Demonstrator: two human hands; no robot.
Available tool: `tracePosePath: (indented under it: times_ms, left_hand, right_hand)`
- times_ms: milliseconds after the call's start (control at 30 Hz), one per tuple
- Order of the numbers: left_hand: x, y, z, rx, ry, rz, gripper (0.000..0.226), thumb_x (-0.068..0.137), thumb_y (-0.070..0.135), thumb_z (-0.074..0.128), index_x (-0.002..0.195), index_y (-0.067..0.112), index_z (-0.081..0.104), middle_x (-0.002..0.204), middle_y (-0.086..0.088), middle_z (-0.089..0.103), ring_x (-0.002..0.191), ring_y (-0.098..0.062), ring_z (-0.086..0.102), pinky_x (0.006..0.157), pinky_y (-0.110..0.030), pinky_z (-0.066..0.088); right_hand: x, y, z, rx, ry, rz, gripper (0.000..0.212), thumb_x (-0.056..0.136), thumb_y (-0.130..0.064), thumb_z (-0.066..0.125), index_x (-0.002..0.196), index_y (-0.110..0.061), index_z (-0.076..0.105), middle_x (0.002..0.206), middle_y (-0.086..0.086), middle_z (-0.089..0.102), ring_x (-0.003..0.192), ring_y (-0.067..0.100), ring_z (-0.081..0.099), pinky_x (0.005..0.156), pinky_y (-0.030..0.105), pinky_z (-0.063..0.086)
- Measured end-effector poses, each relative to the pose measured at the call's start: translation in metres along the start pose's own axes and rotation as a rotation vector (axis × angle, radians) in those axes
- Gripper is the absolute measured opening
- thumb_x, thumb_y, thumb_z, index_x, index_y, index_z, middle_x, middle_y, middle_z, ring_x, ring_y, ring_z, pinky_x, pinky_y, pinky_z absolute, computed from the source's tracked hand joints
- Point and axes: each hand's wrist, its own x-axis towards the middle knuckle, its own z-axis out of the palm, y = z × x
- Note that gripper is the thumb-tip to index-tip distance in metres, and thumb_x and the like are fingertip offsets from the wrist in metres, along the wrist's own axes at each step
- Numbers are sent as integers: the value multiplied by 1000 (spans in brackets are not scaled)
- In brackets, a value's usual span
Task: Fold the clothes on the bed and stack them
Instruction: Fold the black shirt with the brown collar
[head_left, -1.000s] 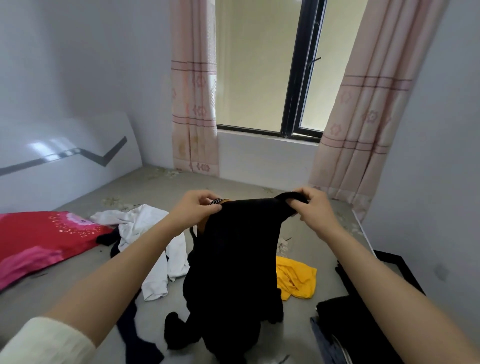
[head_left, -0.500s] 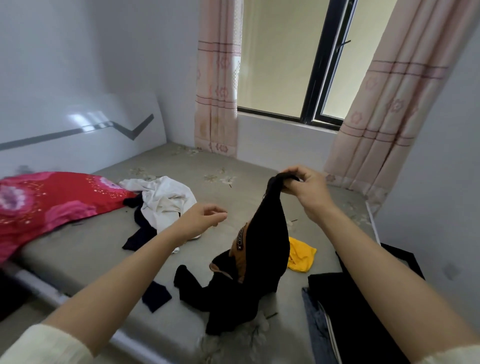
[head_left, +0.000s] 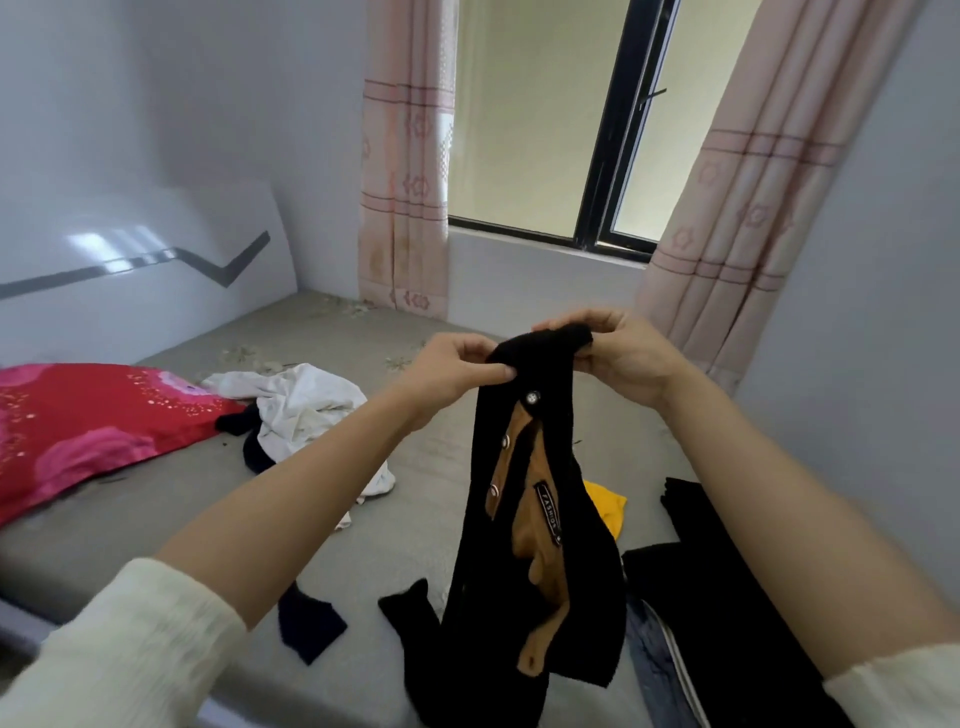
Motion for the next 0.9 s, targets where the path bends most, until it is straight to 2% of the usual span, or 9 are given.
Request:
tracePosePath:
  times_ms: [133, 233, 300, 367, 467, 567, 700, 833, 900]
  left_hand:
    - [18, 2, -44, -84, 61, 61, 17, 82, 2, 64, 75, 17, 63, 65, 10, 67, 65, -4, 65, 73, -22, 51]
    - [30, 6, -82, -92, 52, 85, 16, 83, 6, 64, 76, 20, 63, 68, 8, 68, 72, -10, 66, 78, -27, 51]
    - [36, 5, -101, -87, 42, 93, 16, 83, 7, 64, 76, 22, 62, 68, 10, 68, 76, -12, 65, 81, -29, 50]
    - [41, 5, -113, -91, 34, 92, 15, 83, 8, 64, 77, 22, 62, 71, 8, 68, 78, -12, 65, 82, -30, 49]
    - [51, 6, -125, -104, 22, 91, 14, 83, 8, 64, 78, 21, 62, 76, 5, 67, 77, -11, 65, 77, -27, 49]
    - [58, 10, -131, -108, 15, 110, 15, 83, 7, 63, 77, 21, 62, 75, 5, 67, 69, -5, 66, 69, -19, 49]
    - [57, 12, -141, -156, 156, 149, 20, 84, 4, 61, 74, 20, 60, 72, 4, 64, 55, 3, 63, 55, -10, 47]
    - [55, 9, -165, -191, 249, 124, 17, 85, 4, 61, 78, 19, 61, 79, 1, 65, 61, -1, 65, 58, -12, 50]
    - [54, 6, -173, -200, 272, 102, 15, 85, 4, 60, 80, 19, 61, 81, 0, 65, 68, -6, 65, 61, -15, 51]
  right_hand:
    - [7, 53, 6, 21, 136, 174, 79, 38, -54, 87, 109, -32, 59, 105, -5, 68, 93, 10, 66, 79, 27, 53]
    - [-2, 100, 32, -47, 173, 415, 84, 52, -72, 69, 121, -27, 53, 114, -2, 62, 101, 11, 63, 88, 32, 45]
    - [-9, 131, 51, 12, 251, 513, 82, 61, -71, 60, 128, -25, 49, 114, -2, 61, 106, 18, 60, 86, 34, 44]
    - [-14, 155, 74, 101, 287, 552, 77, 60, -65, 70, 125, -31, 46, 120, 2, 59, 108, 28, 58, 77, 30, 48]
    - [-12, 178, 107, 249, 278, 529, 91, 52, -40, 88, 129, -36, 39, 120, -1, 61, 94, 14, 67, 63, 23, 52]
    - [-4, 188, 139, 152, 308, 488, 81, 78, -11, 72, 137, -39, 25, 128, -9, 48, 107, 9, 59, 67, 18, 52]
    - [0, 190, 156, 127, 344, 409, 84, 84, 2, 63, 131, -47, 14, 125, -26, 37, 108, -8, 45, 74, 14, 52]
    - [5, 192, 153, 241, 364, 334, 93, 78, 4, 67, 136, -48, 15, 143, -6, 35, 117, 18, 54, 72, 24, 53]
    - [12, 190, 155, 201, 410, 357, 89, 80, 8, 64, 137, -45, 20, 136, 0, 47, 89, 20, 65, 61, 25, 49]
